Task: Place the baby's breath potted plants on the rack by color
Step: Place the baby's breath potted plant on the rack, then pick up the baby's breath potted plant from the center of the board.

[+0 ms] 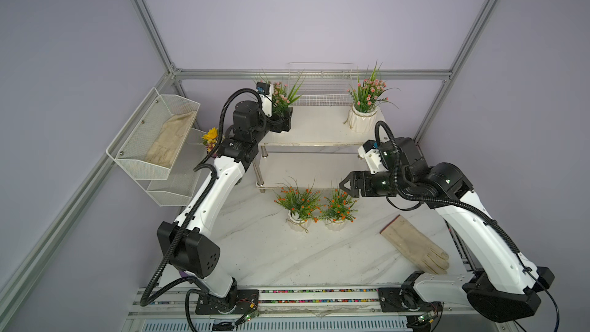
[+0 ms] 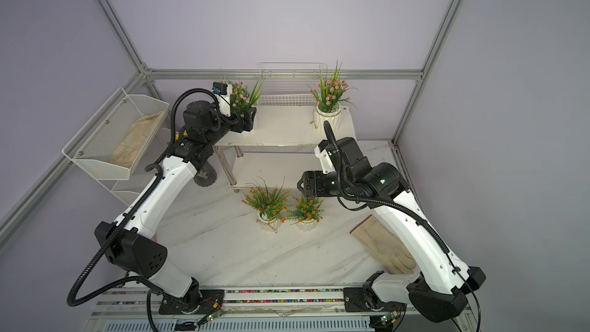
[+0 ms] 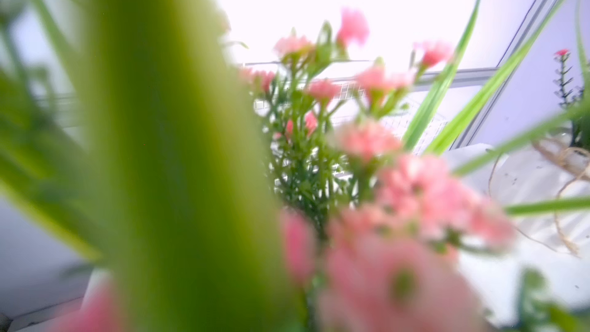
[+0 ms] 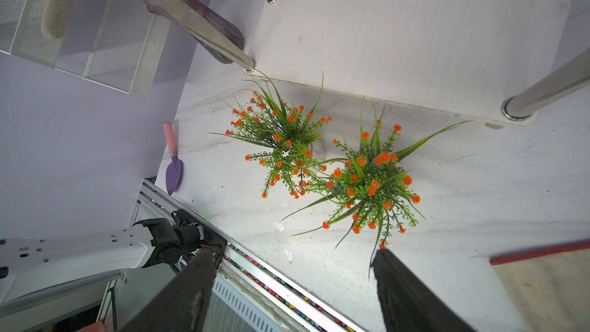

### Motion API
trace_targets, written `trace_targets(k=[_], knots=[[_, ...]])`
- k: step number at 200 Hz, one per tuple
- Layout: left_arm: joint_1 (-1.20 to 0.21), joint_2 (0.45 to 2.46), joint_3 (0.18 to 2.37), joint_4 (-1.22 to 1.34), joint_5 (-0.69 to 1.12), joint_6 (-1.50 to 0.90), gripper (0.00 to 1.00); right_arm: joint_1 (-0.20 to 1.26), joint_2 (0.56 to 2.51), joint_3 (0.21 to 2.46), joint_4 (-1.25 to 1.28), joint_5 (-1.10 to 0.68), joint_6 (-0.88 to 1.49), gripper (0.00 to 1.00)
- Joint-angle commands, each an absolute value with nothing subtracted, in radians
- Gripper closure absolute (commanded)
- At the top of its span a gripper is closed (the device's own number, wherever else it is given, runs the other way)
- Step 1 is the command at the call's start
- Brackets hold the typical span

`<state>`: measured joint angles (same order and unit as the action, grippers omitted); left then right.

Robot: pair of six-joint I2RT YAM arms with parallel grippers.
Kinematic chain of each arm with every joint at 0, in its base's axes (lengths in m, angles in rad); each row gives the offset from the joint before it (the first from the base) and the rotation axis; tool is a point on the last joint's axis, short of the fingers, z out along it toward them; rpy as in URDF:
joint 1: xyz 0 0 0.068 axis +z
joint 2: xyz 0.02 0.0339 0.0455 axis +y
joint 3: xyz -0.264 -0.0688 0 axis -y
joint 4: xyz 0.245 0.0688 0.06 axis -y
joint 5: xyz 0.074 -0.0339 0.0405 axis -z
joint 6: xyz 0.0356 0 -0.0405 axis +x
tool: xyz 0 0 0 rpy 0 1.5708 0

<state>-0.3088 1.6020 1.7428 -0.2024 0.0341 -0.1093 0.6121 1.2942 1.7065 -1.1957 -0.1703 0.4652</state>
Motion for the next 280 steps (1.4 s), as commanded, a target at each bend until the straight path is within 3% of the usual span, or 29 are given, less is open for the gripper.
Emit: trace_targets(k=[1,69,140,184,241,280], knots=[[-0.305,1.536,1.779,-0.140,0.042,-0.088,0.00,0.609,1.287,1.697,-1.162,-0.166,0.462,0.16],[-0.305,1.476,1.707,-0.155,0.096,-0.090,0.00,0.609,1.283,1.694,-1.163,-0.146,0.455,0.13],[-0.310,0.992,1.272,-0.175,0.096,-0.207,0.00,0.609,1.299,1.651,-1.137,-0.121,0.432,0.13],[-0.319,0.738,1.009,-0.237,0.102,-0.367,0.00,0.611,1.309,1.530,-1.084,-0.146,0.411,0.25],[-0.355,0.589,0.766,-0.233,0.225,-0.487,0.04,0.610,1.208,1.341,-1.067,0.092,0.473,0.35],[-0.426,0.572,0.612,-0.220,0.199,-0.534,0.06,0.616,1.192,1.256,-1.039,0.001,0.449,0.45]])
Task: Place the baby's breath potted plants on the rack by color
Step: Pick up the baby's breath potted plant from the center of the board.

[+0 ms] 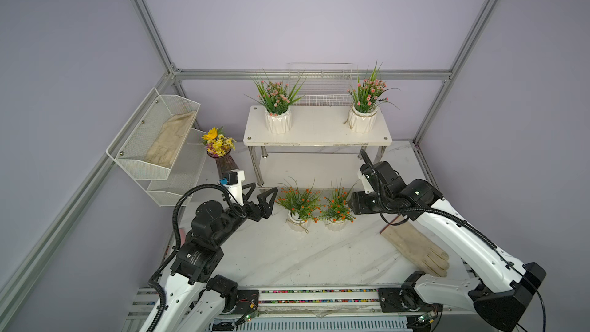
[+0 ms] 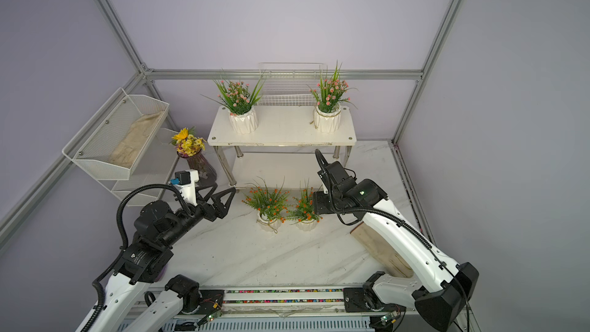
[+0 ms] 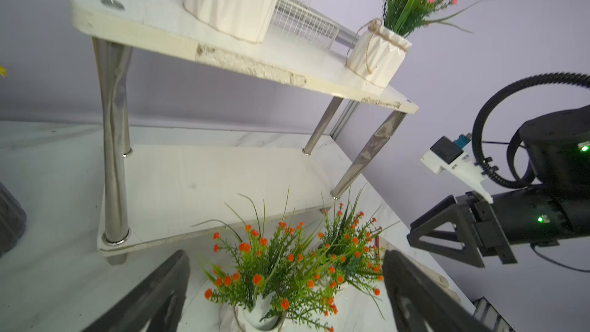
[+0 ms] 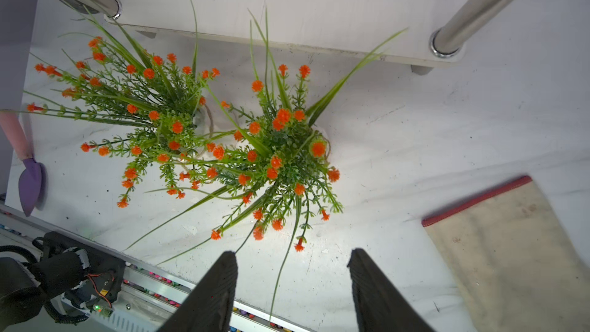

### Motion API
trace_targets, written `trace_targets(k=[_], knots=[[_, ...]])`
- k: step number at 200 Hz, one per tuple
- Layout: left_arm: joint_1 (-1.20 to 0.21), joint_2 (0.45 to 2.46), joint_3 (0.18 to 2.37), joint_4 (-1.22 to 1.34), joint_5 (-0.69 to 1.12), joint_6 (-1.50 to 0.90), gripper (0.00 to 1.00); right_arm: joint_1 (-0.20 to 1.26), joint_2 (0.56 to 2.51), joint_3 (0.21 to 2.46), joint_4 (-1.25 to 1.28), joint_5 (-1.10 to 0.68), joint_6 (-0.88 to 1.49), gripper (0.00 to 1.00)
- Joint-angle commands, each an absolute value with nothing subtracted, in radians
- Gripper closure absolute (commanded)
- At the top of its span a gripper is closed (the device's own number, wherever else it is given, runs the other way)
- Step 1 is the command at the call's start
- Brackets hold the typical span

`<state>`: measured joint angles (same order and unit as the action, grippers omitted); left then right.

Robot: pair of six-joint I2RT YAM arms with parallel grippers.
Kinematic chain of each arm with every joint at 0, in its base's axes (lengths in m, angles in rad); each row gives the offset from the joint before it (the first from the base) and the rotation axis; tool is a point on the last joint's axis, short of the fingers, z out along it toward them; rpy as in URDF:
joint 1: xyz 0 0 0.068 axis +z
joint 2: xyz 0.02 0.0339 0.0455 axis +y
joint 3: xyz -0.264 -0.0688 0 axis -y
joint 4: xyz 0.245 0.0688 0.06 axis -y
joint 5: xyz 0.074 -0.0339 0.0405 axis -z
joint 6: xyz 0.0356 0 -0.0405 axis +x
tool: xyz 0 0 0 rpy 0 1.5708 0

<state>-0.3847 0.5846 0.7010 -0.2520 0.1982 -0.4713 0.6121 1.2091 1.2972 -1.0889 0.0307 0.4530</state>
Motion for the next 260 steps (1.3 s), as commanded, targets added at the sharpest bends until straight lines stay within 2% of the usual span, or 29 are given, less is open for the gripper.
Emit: trace_targets(k=[1,28,52,93,145,175,260], knots=[[-0.428,0.573,0.608,-0.220,0.197,-0.535,0.06,0.616,1.192,1.255,-1.036,-0.003,0.448,0.45],[-0.532,0.584,0.505,-0.185,0.102,-0.567,0.06,0.678,1.209,1.285,-0.992,-0.035,0.428,0.45],[-0.595,0.609,0.436,-0.176,0.052,-0.590,0.08,0.815,1.296,1.343,-0.974,0.009,0.443,0.48],[-0.611,0.552,0.321,-0.221,-0.035,-0.646,0.08,0.961,1.409,1.349,-0.854,-0.018,0.506,0.60],[-0.611,0.470,0.284,-0.291,-0.086,-0.676,0.08,0.973,1.491,1.199,-0.710,-0.011,0.578,0.70],[-0.611,0.469,0.309,-0.328,-0.098,-0.660,0.08,0.973,1.533,1.153,-0.615,-0.039,0.583,0.72],[-0.611,0.429,0.323,-0.384,-0.106,-0.654,0.08,0.910,1.713,1.244,-0.574,0.060,0.598,0.74]])
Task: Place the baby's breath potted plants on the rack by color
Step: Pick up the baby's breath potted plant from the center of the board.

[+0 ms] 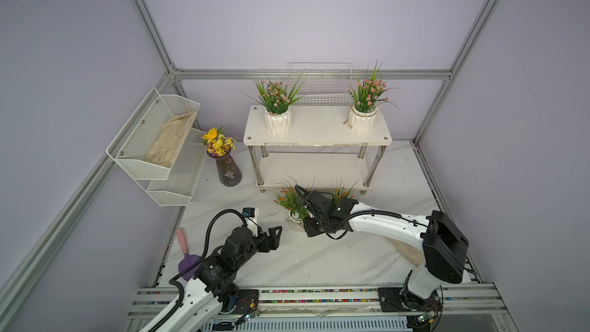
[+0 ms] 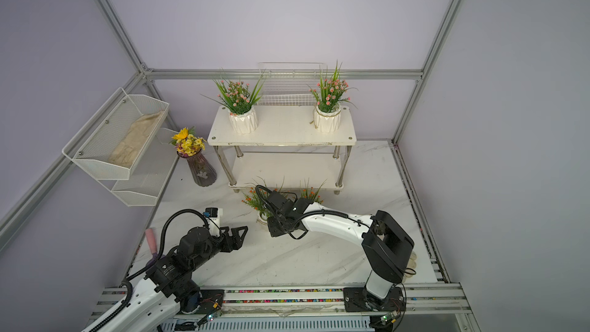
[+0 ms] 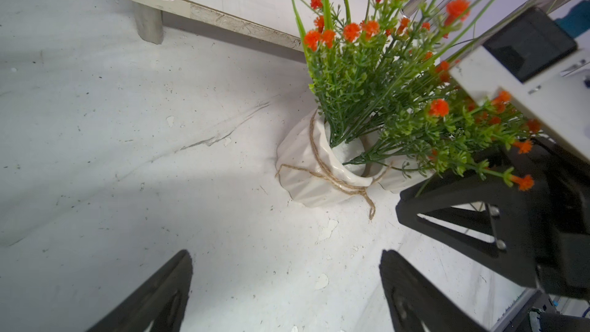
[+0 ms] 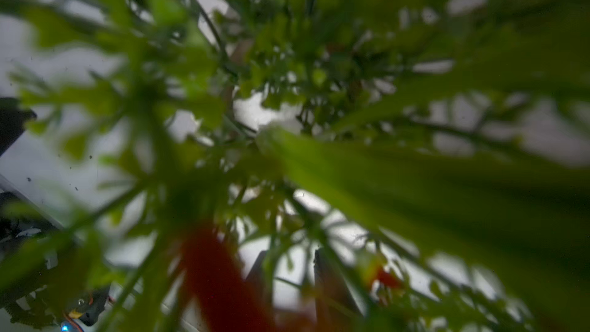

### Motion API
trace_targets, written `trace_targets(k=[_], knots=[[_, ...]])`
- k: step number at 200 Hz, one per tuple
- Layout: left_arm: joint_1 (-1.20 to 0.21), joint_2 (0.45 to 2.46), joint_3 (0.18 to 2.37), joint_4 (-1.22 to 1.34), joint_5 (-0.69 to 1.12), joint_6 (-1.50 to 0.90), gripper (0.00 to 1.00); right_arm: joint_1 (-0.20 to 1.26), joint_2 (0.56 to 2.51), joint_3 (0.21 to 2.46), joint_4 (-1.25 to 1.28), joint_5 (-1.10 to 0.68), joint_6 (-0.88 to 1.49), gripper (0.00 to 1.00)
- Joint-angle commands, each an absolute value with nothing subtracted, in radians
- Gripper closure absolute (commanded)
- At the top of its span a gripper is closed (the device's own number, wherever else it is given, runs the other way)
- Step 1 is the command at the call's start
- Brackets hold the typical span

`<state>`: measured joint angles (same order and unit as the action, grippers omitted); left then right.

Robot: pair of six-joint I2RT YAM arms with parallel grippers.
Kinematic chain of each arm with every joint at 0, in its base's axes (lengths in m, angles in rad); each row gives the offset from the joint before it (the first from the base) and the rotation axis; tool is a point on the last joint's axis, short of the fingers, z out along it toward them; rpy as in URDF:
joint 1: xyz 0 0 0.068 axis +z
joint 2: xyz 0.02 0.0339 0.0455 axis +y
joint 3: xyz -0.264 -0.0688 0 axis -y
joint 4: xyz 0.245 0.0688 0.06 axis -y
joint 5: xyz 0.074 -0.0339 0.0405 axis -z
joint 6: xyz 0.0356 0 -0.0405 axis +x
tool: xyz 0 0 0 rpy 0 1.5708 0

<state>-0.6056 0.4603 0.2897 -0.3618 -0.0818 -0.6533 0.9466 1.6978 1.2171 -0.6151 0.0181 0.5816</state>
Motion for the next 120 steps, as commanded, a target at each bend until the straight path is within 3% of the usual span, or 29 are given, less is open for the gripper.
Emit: trace_targets(k=[1,120], knots=[[-0.611,0.428,0.324,-0.385,-0.106,-0.654,0.08,0.909,1.713,1.242,-0.572,0.059,0.597,0.74],[-0.611,0.378,0.316,-0.421,-0.112,-0.655,0.08,0.859,1.762,1.318,-0.544,0.056,0.587,0.65]])
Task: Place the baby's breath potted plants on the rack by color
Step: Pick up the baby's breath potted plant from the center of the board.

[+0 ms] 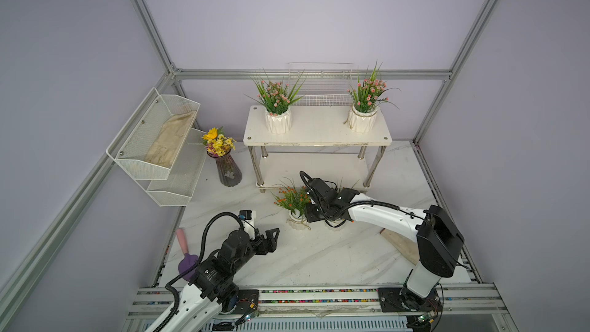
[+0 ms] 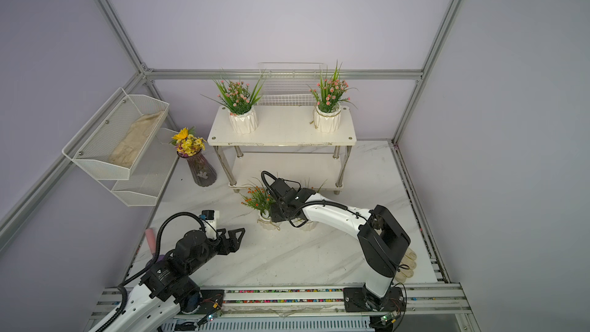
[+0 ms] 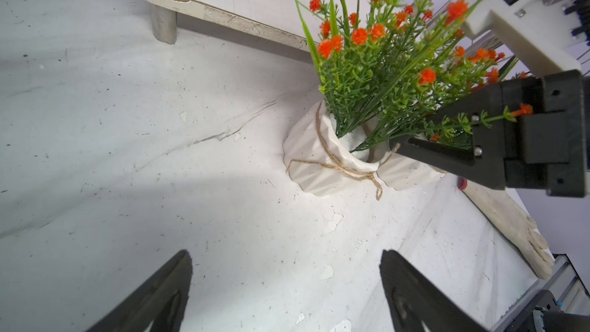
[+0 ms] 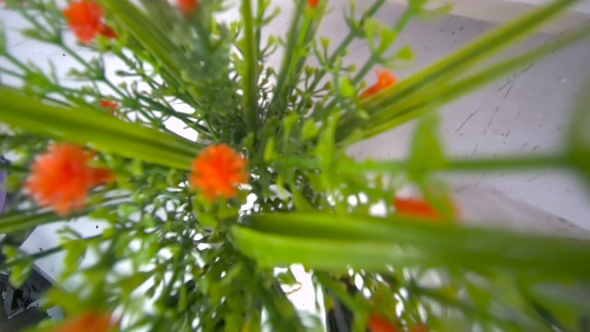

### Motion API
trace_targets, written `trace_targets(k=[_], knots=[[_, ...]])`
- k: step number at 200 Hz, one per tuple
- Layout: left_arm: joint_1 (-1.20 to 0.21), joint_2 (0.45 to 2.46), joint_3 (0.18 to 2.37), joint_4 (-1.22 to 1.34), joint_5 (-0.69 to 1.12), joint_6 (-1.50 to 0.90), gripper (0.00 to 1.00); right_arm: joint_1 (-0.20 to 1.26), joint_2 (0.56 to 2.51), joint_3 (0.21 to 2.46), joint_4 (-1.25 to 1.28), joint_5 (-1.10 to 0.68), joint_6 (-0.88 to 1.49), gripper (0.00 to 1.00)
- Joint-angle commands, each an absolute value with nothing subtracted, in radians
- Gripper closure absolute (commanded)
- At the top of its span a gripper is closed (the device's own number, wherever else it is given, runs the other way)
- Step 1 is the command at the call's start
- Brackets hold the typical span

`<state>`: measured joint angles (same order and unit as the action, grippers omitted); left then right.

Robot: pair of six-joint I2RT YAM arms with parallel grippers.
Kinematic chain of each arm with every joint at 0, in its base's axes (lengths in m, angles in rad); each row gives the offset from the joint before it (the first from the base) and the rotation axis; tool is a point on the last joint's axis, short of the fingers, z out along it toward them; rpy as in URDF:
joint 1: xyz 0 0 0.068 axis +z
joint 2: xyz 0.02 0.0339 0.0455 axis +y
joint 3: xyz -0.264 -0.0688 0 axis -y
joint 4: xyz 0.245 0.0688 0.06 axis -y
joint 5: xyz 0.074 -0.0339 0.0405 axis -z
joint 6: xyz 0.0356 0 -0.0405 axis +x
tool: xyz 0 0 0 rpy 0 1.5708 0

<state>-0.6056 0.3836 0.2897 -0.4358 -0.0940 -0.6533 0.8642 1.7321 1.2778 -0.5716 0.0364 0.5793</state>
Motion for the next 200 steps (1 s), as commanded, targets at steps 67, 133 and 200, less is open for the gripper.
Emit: trace_targets(k=[67,133,200], knots=[[-0.611,0.355,0.305,-0.422,-0.102,-0.653,0.08,0.845,1.854,1.380,-0.573,0.098,0.591,0.70],[-0.610,0.327,0.293,-0.423,-0.095,-0.642,0.07,0.841,1.917,1.446,-0.620,0.088,0.576,0.86],[-0.611,0.287,0.310,-0.420,-0.071,-0.602,0.04,0.840,1.874,1.503,-0.651,0.003,0.533,0.93]])
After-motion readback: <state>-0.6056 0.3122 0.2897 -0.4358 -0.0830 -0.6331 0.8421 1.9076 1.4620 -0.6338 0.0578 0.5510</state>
